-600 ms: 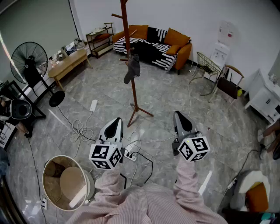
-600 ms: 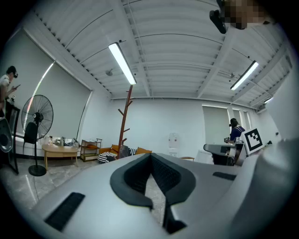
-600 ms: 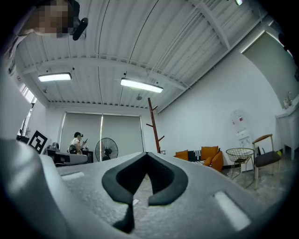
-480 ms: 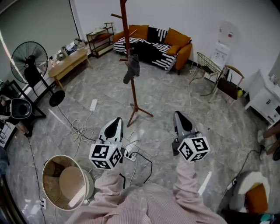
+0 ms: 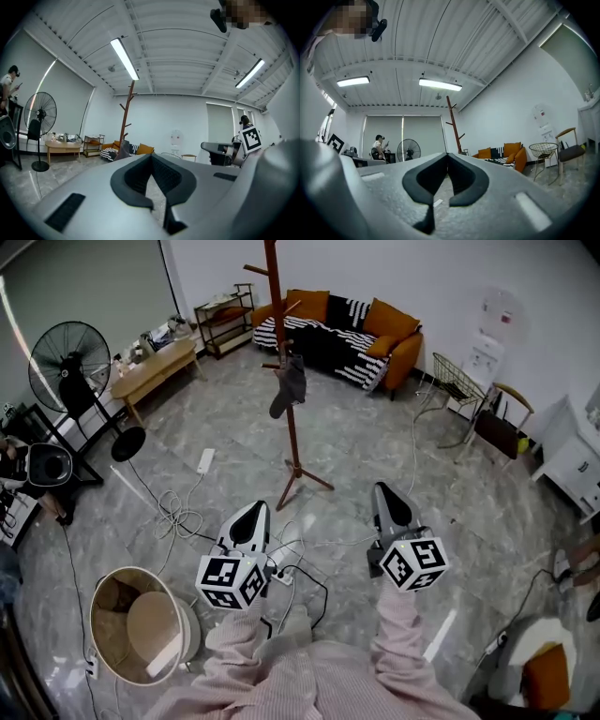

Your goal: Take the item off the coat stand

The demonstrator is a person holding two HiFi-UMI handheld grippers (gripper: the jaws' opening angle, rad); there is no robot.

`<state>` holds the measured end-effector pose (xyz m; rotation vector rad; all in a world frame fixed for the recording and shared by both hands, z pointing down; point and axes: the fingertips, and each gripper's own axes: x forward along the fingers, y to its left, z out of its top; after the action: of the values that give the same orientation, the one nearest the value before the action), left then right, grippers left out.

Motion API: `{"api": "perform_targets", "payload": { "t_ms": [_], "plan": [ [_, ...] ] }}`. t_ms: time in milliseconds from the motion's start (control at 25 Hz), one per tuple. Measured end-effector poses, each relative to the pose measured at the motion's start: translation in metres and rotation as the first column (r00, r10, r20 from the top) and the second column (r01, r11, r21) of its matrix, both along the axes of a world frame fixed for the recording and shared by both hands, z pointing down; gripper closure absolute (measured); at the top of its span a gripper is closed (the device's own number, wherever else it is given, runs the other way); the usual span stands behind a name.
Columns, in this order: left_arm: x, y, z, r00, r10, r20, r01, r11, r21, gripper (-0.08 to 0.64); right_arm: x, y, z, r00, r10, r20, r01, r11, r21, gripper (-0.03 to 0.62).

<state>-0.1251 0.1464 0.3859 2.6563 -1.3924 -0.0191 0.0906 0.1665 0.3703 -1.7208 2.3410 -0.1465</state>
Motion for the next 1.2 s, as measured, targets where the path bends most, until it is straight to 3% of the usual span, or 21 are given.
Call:
{"api": "perform_targets", "payload": {
  "t_ms": [400,1200],
  "plan": [
    [0.014,-0.053,0.008,1.000,0.008,-0.016,-0.008,1.000,-0.015,0.558,0.002,-0.054,0.011,0.999,-0.035,-0.004,0.035,0.999,-0.034,0.558],
    [0.011,-0.239,0.012,0.999,0.003,-0.033,-0.004,1.000,-0.031,0.558,-0.013,-0.247,0.025,0.995,-0.088,0.046,0.091,0.993,-0.074,0.451]
  ]
}}
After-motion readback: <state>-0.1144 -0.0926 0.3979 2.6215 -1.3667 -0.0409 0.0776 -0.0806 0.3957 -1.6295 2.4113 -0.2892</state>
